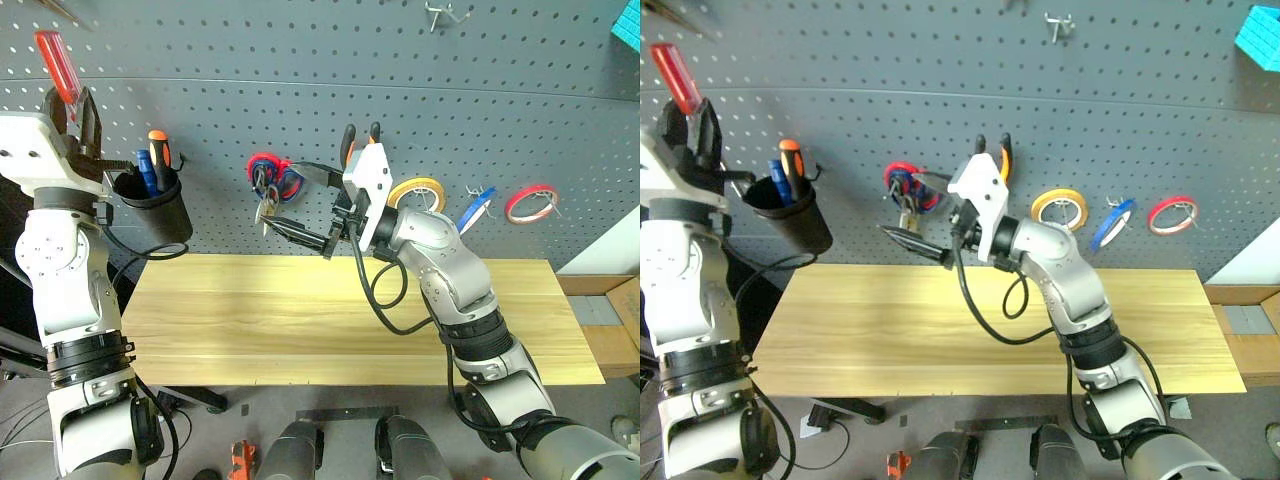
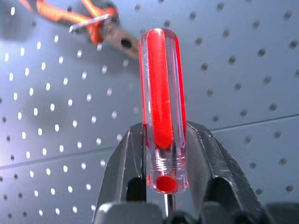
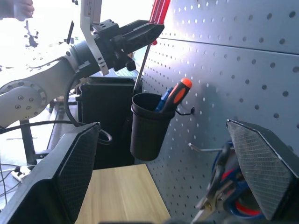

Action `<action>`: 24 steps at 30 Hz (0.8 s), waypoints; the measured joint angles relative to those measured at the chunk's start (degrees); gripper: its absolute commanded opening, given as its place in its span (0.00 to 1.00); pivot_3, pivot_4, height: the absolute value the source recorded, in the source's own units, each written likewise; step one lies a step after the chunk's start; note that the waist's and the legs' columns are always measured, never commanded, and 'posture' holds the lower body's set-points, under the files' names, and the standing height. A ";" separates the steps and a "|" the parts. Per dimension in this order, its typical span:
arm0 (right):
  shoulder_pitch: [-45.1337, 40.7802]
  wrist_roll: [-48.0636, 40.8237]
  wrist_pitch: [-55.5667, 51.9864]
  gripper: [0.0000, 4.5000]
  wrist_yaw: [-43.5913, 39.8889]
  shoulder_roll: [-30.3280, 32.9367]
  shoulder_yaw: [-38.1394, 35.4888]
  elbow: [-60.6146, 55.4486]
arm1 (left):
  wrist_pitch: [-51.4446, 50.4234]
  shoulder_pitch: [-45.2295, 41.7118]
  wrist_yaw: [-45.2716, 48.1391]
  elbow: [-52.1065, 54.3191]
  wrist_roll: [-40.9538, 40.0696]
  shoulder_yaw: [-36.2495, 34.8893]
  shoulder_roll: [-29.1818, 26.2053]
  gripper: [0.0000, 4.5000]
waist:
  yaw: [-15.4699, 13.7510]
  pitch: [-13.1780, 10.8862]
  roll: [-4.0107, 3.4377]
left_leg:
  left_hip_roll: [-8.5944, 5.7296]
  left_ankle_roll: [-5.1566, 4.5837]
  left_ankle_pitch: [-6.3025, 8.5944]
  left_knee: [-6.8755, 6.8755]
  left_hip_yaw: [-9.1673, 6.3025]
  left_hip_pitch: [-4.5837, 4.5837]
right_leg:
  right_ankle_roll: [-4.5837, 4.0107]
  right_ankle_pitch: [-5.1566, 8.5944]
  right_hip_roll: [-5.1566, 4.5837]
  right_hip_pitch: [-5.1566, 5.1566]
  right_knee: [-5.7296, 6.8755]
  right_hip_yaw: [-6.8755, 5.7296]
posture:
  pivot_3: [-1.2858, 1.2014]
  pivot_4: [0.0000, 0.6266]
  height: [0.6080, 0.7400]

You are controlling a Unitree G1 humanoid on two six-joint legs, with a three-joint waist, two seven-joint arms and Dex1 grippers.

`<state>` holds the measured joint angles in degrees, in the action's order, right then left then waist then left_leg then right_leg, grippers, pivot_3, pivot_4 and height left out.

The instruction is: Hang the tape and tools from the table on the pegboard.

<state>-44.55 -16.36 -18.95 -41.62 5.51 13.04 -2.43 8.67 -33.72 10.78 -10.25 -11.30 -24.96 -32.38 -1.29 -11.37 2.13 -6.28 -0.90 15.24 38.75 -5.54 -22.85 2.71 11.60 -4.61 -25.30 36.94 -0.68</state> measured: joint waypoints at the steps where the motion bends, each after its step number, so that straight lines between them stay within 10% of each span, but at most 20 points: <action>1: 0.00 0.02 0.19 1.00 0.03 0.02 0.00 0.00 | 0.70 -0.15 0.04 -0.65 0.00 0.32 0.19 0.18 | 0.05 0.00 0.00 | 0.01 0.00 0.00 0.00 0.00 0.00 | 0.00 0.00 0.00 0.00 0.01 0.00 | 0.53 0.21 1.00; 13: 0.02 1.58 0.77 1.00 0.38 0.77 0.54 0.00 | 3.69 -0.11 -0.19 -5.53 -0.02 2.18 1.28 0.18 | 1.18 0.00 0.00 | 0.01 -0.01 0.00 0.00 0.01 0.00 | 0.00 0.00 -0.02 -0.02 0.05 0.03 | 0.53 0.21 1.00; 24: 0.00 1.70 1.16 1.00 -1.17 1.10 0.56 0.87 | -5.04 5.11 -0.54 1.38 -1.90 2.02 1.35 0.98 | 1.41 0.01 0.01 | 0.02 -0.01 0.00 0.01 0.03 0.00 | 0.00 0.00 -0.02 -0.02 0.06 0.06 | 0.54 0.20 1.00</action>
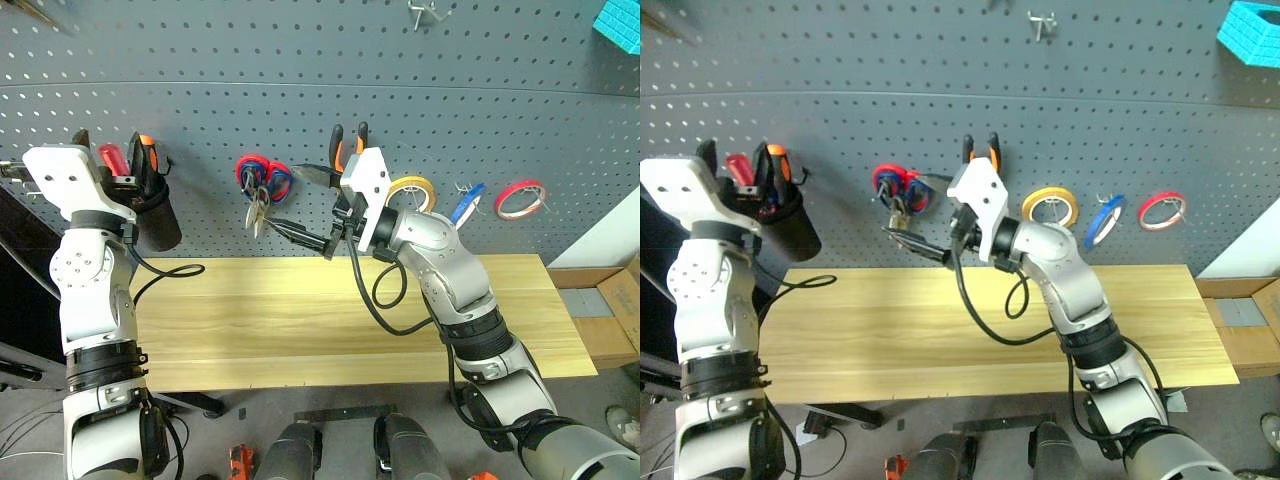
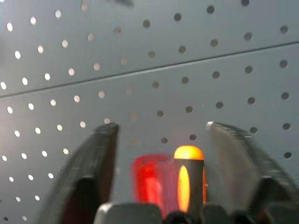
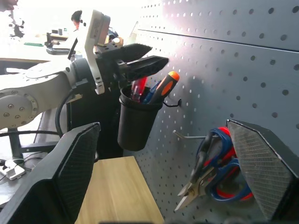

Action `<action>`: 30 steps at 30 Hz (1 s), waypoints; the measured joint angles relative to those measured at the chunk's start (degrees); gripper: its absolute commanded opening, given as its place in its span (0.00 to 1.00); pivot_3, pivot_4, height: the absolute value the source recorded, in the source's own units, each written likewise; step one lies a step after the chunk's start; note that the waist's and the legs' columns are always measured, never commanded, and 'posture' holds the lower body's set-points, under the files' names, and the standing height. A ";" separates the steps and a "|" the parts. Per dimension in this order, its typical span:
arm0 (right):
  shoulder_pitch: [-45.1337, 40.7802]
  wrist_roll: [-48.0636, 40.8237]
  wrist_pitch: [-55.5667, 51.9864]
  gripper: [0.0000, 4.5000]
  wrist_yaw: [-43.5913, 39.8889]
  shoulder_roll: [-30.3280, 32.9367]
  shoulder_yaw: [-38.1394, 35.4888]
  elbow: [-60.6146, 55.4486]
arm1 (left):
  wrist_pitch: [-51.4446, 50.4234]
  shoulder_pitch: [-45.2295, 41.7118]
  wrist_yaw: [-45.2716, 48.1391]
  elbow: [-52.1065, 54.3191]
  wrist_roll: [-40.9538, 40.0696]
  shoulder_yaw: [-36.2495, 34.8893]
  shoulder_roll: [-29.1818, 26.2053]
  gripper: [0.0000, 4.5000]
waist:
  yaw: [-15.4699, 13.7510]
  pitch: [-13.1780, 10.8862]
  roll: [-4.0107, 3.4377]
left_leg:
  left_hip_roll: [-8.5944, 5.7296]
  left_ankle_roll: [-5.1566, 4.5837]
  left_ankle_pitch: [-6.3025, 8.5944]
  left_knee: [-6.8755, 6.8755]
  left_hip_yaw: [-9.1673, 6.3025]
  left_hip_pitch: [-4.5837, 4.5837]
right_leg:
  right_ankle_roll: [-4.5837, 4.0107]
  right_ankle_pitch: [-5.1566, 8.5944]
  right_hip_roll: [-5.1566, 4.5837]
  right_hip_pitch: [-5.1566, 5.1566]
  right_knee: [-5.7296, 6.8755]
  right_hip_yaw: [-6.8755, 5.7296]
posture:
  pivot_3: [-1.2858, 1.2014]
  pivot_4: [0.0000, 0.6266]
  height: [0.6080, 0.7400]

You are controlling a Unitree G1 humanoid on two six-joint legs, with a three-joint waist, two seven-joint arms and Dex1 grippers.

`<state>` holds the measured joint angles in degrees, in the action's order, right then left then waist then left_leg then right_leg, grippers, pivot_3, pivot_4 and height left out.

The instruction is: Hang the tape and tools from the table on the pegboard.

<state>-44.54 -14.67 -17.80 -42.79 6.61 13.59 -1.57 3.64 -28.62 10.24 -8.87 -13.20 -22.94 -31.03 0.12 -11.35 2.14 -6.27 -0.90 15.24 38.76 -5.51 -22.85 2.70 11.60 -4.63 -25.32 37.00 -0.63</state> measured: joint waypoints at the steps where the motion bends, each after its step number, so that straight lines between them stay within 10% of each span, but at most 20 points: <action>1: 0.00 -0.04 0.00 1.00 -0.53 0.26 0.00 0.16 | -0.34 0.80 0.34 1.02 -0.07 0.00 -0.11 0.98 | 0.00 0.01 0.00 | 0.00 0.00 0.00 0.00 0.00 0.00 | 0.00 0.00 0.00 0.00 0.00 0.00 | 0.54 0.20 1.00; 12: 13.90 -2.89 -5.12 1.00 -2.04 13.43 -5.86 -5.74 | -17.24 33.16 16.88 31.69 -19.13 0.09 -1.54 0.98 | -0.09 0.15 -0.11 | 0.03 -0.05 0.03 -0.04 0.00 0.09 | -0.04 0.04 -0.18 0.16 -0.08 0.15 | 0.53 0.23 1.00; 30: 35.68 1.91 2.95 1.00 7.95 20.60 -19.65 7.49 | -13.42 36.13 19.25 11.36 -8.64 7.95 6.05 0.98 | 0.40 1.50 -1.12 | 0.10 -0.51 0.30 -0.07 0.19 1.10 | 0.02 0.13 -0.22 1.23 -0.20 0.08 | 0.49 0.16 1.00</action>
<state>-8.86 -12.76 -14.85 -34.84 27.21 -6.05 5.93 -9.79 7.51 29.50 2.49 -21.84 -14.99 -24.98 0.52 -9.85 1.02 -6.17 -1.41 15.53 38.69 -5.31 -21.74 2.72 11.72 -4.85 -24.10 36.81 -0.55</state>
